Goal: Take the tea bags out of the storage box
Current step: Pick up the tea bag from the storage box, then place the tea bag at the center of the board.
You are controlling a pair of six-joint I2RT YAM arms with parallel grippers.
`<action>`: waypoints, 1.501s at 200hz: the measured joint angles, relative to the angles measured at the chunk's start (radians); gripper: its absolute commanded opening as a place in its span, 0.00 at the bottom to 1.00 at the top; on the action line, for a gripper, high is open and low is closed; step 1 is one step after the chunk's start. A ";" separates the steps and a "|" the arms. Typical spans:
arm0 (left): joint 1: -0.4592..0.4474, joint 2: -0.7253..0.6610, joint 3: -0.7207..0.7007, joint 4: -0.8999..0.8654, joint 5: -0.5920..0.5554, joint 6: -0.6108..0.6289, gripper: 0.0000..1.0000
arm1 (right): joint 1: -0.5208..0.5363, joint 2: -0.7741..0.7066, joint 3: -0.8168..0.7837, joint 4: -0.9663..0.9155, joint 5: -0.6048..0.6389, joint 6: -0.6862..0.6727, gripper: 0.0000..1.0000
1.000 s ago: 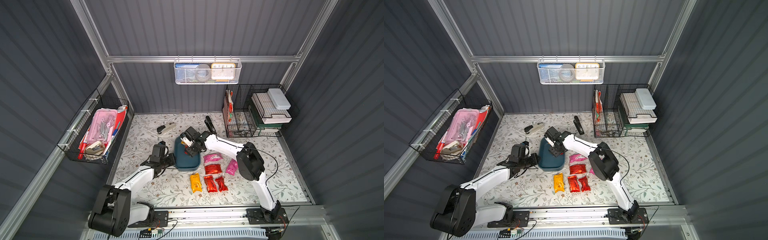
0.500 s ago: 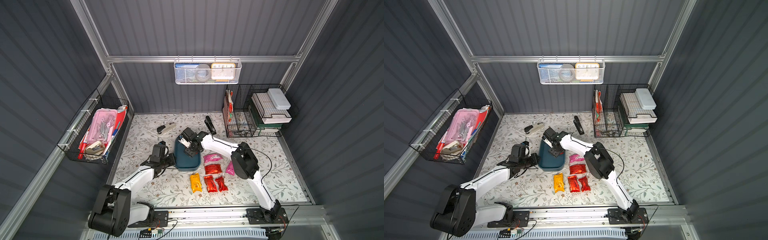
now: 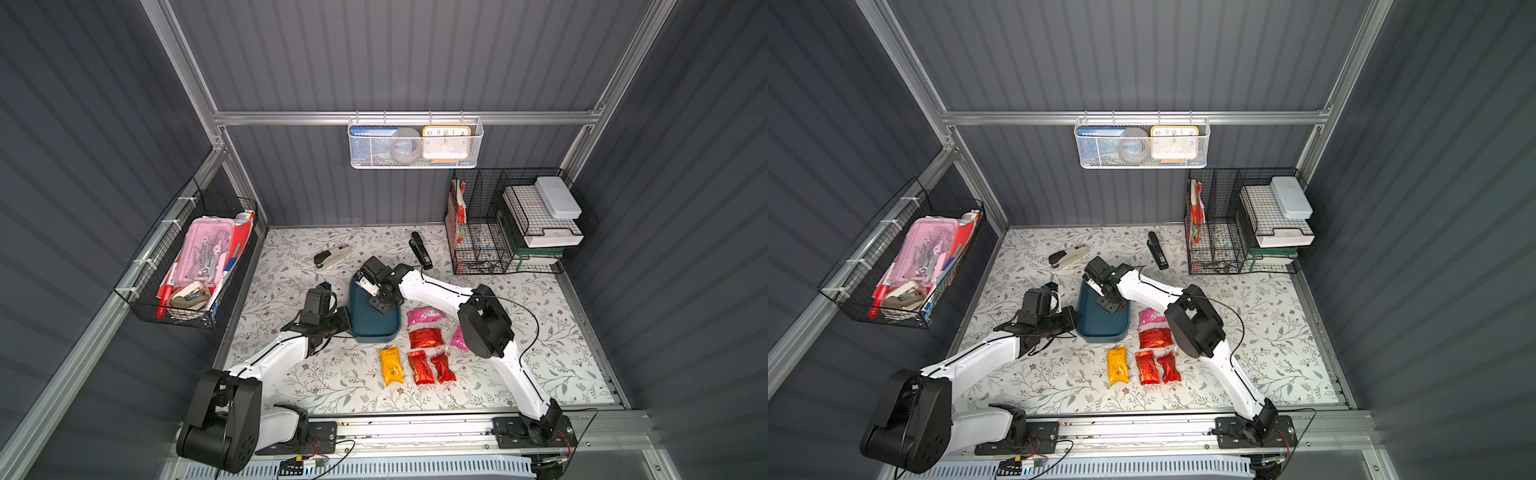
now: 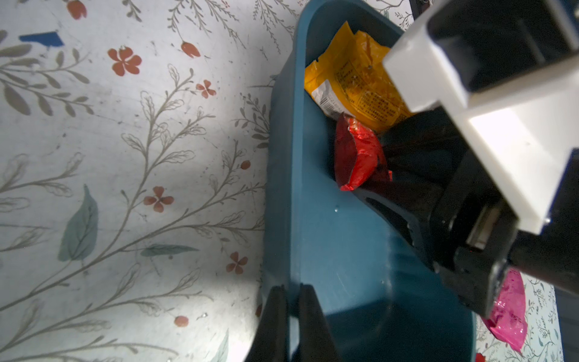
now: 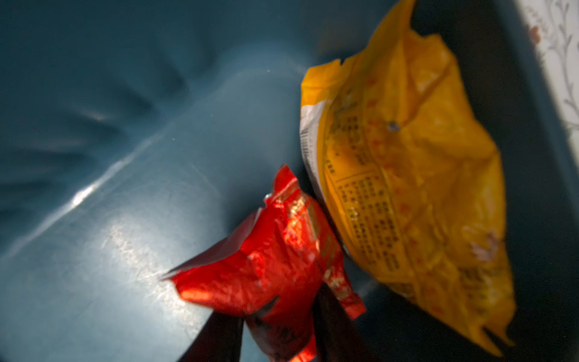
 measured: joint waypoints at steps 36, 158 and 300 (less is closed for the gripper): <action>0.000 0.000 0.000 0.000 0.000 0.000 0.00 | 0.003 0.000 0.015 -0.014 0.001 0.003 0.12; 0.000 -0.001 0.000 -0.001 0.000 0.000 0.00 | 0.010 -0.272 -0.136 0.000 -0.104 0.156 0.00; 0.000 -0.002 0.001 0.002 0.005 -0.001 0.00 | 0.084 -1.039 -0.924 -0.055 0.000 0.636 0.00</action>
